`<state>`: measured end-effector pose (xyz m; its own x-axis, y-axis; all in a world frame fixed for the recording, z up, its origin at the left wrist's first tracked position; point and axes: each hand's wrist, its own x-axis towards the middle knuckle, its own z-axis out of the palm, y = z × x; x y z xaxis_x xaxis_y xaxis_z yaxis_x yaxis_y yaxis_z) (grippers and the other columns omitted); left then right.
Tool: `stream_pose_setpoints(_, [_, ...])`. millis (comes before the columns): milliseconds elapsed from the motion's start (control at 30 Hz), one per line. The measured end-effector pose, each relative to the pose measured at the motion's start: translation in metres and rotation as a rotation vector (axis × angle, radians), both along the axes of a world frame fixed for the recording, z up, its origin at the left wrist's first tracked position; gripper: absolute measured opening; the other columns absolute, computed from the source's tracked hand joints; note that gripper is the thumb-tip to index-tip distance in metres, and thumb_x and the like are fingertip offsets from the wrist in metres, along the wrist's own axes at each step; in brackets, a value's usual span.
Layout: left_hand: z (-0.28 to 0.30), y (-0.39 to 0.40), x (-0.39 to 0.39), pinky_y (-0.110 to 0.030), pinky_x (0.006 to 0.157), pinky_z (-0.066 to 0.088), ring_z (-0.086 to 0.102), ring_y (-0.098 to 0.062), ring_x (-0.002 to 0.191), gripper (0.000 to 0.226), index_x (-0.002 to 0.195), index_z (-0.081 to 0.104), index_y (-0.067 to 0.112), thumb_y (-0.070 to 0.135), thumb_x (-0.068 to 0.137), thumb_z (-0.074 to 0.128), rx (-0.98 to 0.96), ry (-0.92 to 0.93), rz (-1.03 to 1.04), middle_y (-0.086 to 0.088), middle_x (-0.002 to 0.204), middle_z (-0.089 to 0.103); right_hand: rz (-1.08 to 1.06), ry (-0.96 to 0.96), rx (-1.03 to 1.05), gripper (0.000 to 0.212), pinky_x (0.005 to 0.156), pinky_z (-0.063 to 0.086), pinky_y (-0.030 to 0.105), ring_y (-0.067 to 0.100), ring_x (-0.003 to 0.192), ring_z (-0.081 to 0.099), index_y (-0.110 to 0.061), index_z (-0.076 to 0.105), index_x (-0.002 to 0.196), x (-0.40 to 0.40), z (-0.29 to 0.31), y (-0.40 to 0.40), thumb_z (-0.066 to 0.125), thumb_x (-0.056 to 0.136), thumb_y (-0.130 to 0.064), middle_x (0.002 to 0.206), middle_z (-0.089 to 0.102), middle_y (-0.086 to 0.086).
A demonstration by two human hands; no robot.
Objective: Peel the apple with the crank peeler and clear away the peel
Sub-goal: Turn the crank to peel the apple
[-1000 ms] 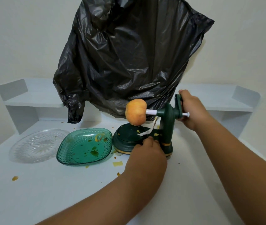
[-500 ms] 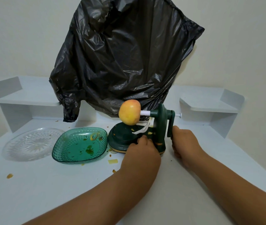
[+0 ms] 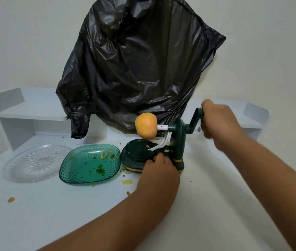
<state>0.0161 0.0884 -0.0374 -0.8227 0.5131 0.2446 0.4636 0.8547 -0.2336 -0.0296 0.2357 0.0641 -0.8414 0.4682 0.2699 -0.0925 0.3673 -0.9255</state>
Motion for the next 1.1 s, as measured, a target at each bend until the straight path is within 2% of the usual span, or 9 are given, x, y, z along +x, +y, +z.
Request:
stream_pose_setpoints(167, [-0.002, -0.002, -0.001, -0.043, 0.095, 0.035, 0.034, -0.034, 0.126, 0.041, 0.136, 0.033, -0.006, 0.009, 0.098, 0.032, 0.017, 0.006, -0.019, -0.023, 0.136, 0.042, 0.176, -0.176, -0.314, 0.040, 0.046, 0.030, 0.023, 0.014, 0.036, 0.029, -0.022, 0.040, 0.048, -0.047, -0.007, 0.007, 0.044, 0.086, -0.034, 0.044, 0.035, -0.005])
stream_pose_setpoints(267, [-0.002, -0.002, -0.001, -0.044, 0.097, 0.035, 0.033, -0.034, 0.126, 0.042, 0.137, 0.033, -0.006, 0.011, 0.098, 0.034, 0.030, 0.004, -0.028, -0.023, 0.136, 0.042, 0.221, -0.265, -0.479, 0.029, 0.041, 0.023, 0.015, 0.012, 0.037, 0.030, -0.022, 0.042, 0.060, -0.057, -0.040, 0.009, 0.045, 0.087, -0.028, 0.045, 0.036, -0.003])
stream_pose_setpoints(400, [-0.003, -0.002, -0.001, -0.045, 0.095, 0.034, 0.033, -0.035, 0.125, 0.040, 0.134, 0.035, -0.006, 0.008, 0.097, 0.031, 0.039, 0.008, -0.039, -0.023, 0.134, 0.043, 0.266, -0.421, -0.405, 0.035, 0.040, 0.015, 0.016, 0.012, 0.034, 0.021, -0.021, 0.037, 0.057, -0.041, -0.077, 0.011, 0.039, 0.092, -0.025, 0.044, 0.031, -0.002])
stream_pose_setpoints(533, [-0.004, 0.000, -0.001, -0.046, 0.093, 0.035, 0.033, -0.037, 0.124, 0.040, 0.134, 0.036, -0.006, 0.007, 0.097, 0.033, 0.011, 0.012, -0.039, -0.024, 0.133, 0.043, 0.234, -0.558, -0.340, 0.038, 0.043, 0.013, 0.022, 0.014, 0.037, 0.019, -0.020, 0.039, 0.054, 0.002, -0.085, 0.010, 0.043, 0.090, -0.031, 0.046, 0.031, -0.001])
stream_pose_setpoints(667, [-0.003, 0.002, -0.002, -0.045, 0.093, 0.036, 0.035, -0.036, 0.123, 0.040, 0.134, 0.038, -0.005, 0.010, 0.096, 0.036, 0.000, 0.021, -0.026, -0.023, 0.131, 0.045, 0.256, -0.506, -0.219, 0.041, 0.042, 0.018, 0.024, 0.015, 0.040, 0.020, -0.022, 0.035, 0.048, 0.042, -0.073, 0.004, 0.040, 0.088, -0.028, 0.047, 0.027, -0.003])
stream_pose_setpoints(767, [-0.003, 0.001, -0.003, -0.046, 0.093, 0.036, 0.037, -0.036, 0.120, 0.040, 0.132, 0.039, -0.005, 0.012, 0.096, 0.037, -0.003, 0.014, -0.011, -0.022, 0.128, 0.046, 0.247, -0.332, -0.171, 0.049, 0.041, 0.019, 0.022, 0.014, 0.037, 0.021, -0.022, 0.036, 0.039, 0.049, -0.042, 0.000, 0.042, 0.087, -0.029, 0.043, 0.028, -0.004])
stream_pose_setpoints(900, [-0.003, 0.001, -0.004, -0.045, 0.093, 0.037, 0.038, -0.035, 0.119, 0.042, 0.133, 0.038, -0.005, 0.016, 0.097, 0.039, -0.023, 0.016, -0.010, -0.022, 0.128, 0.047, 0.130, -0.126, -0.087, 0.038, 0.042, 0.023, 0.025, 0.015, 0.035, 0.027, -0.017, 0.039, 0.052, 0.019, 0.004, -0.003, 0.041, 0.088, -0.028, 0.038, 0.033, -0.004])
stream_pose_setpoints(1000, [-0.004, 0.001, -0.004, -0.045, 0.094, 0.036, 0.037, -0.035, 0.121, 0.042, 0.134, 0.037, -0.005, 0.016, 0.098, 0.036, -0.014, 0.013, -0.012, -0.022, 0.130, 0.045, 0.147, -0.121, -0.127, 0.036, 0.047, 0.025, 0.026, 0.016, 0.040, 0.025, -0.021, 0.035, 0.052, -0.011, 0.014, -0.004, 0.039, 0.086, -0.031, 0.042, 0.030, -0.005])
stream_pose_setpoints(1100, [-0.005, 0.000, -0.005, -0.046, 0.097, 0.035, 0.034, -0.036, 0.125, 0.043, 0.136, 0.035, -0.005, 0.017, 0.098, 0.037, -0.016, 0.003, -0.010, -0.023, 0.134, 0.043, 0.168, -0.200, -0.167, 0.037, 0.050, 0.025, 0.026, 0.015, 0.040, 0.027, -0.023, 0.041, 0.048, -0.034, 0.006, 0.001, 0.041, 0.083, -0.035, 0.045, 0.034, -0.005])
